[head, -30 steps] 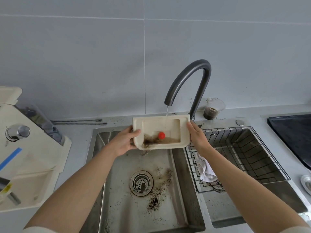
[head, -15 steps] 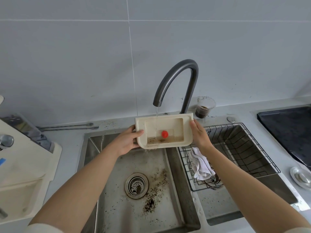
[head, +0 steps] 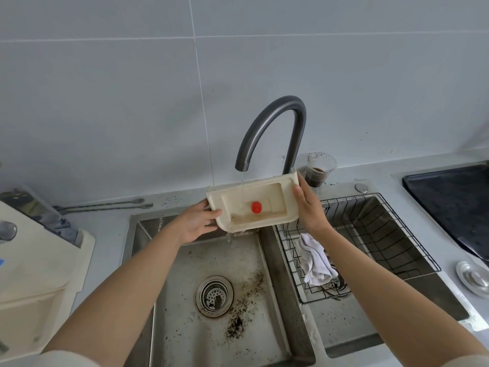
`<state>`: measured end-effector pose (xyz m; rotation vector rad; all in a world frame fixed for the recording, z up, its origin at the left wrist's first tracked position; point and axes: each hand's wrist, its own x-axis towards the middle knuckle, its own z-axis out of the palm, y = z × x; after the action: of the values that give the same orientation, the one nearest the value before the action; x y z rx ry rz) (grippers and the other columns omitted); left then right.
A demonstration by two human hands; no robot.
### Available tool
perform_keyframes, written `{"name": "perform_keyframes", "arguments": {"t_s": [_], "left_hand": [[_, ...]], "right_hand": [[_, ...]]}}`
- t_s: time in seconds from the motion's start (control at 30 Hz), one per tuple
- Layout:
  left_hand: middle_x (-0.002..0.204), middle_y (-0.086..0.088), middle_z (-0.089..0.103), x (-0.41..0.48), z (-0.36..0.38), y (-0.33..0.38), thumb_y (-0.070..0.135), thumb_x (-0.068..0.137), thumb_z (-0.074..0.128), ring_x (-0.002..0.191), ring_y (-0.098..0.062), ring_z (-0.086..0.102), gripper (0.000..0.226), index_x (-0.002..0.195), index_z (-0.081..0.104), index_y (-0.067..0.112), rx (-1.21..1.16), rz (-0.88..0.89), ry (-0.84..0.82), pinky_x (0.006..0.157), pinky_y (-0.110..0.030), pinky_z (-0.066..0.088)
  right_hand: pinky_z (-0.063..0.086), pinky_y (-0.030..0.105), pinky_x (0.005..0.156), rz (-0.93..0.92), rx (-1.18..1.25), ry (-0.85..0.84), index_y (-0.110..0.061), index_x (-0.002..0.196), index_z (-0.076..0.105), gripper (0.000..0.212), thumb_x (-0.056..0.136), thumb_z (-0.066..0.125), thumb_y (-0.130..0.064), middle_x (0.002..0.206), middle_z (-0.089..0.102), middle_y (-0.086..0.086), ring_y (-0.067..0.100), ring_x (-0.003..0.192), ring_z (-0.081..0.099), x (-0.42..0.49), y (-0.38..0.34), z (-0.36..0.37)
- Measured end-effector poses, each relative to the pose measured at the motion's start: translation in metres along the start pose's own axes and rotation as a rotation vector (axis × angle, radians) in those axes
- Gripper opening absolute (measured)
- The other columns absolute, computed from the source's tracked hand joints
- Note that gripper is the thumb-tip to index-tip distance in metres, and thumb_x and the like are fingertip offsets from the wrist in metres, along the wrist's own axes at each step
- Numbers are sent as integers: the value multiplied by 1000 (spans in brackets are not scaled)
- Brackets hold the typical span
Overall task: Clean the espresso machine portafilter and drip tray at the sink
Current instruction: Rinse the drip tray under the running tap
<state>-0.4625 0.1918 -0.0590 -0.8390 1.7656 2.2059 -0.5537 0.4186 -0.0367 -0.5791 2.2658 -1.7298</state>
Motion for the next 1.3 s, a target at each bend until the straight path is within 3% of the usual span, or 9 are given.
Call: {"name": "perform_keyframes", "arguments": {"t_s": [0.13, 0.27, 0.47, 0.63, 0.77, 0.87, 1.1, 1.3], "left_hand": [[142, -10, 44, 2, -1, -2, -7, 88, 51, 130, -27, 44, 61, 142, 32, 14, 23, -8, 23, 112, -43, 30], [141, -12, 45, 5, -3, -4, -11, 88, 49, 129, -26, 44, 59, 141, 33, 10, 31, -9, 56, 112, -41, 31], [139, -14, 47, 14, -3, -13, -12, 89, 46, 128, -27, 46, 54, 138, 35, 7, 65, -41, 53, 110, -39, 34], [138, -14, 48, 24, 5, -20, -13, 90, 44, 128, -26, 46, 52, 137, 36, 7, 58, -58, 25, 110, -40, 34], [134, -14, 52, 32, 14, -25, -14, 89, 44, 123, -26, 51, 49, 134, 40, 5, 57, -68, 8, 102, -36, 41], [132, -12, 54, 35, 21, -27, -14, 89, 44, 116, -23, 54, 49, 133, 42, 5, 73, -71, -20, 97, -33, 44], [133, -14, 53, 40, 27, -38, -15, 88, 44, 123, -25, 51, 51, 135, 41, 5, 108, -106, -53, 101, -36, 41], [134, -13, 52, 39, 34, -47, -14, 88, 45, 125, -26, 49, 49, 133, 41, 5, 132, -125, -84, 105, -38, 38]], "right_hand": [[33, 30, 107, 5, -41, 11, -18, 146, 23, 47, 101, 29, -28, 143, 40, 1, 14, 129, 40, 5, -4, 3], [33, 42, 111, -1, -100, -13, -19, 147, 23, 48, 100, 29, -31, 144, 40, 2, 16, 128, 40, 11, -8, 7], [35, 45, 109, 35, -203, -14, -23, 147, 21, 50, 100, 28, -35, 146, 40, 4, 21, 132, 39, 17, -9, 9], [33, 26, 99, 63, -234, 16, -23, 147, 24, 49, 100, 29, -34, 144, 42, 2, 18, 130, 40, 18, -13, 6], [33, 22, 89, 67, -300, 54, -23, 146, 27, 48, 99, 31, -34, 139, 48, 1, 15, 122, 46, 17, -18, 3], [34, 24, 85, 79, -349, 77, -25, 145, 28, 47, 99, 31, -35, 135, 51, 2, 11, 111, 47, 15, -21, 0], [42, 35, 91, 122, -387, 117, -24, 142, 35, 45, 99, 33, -35, 131, 54, 8, 22, 116, 51, 11, -23, -3], [43, 35, 86, 131, -412, 134, -23, 139, 41, 42, 99, 34, -35, 126, 56, 10, 13, 96, 47, 6, -22, -4]]}}
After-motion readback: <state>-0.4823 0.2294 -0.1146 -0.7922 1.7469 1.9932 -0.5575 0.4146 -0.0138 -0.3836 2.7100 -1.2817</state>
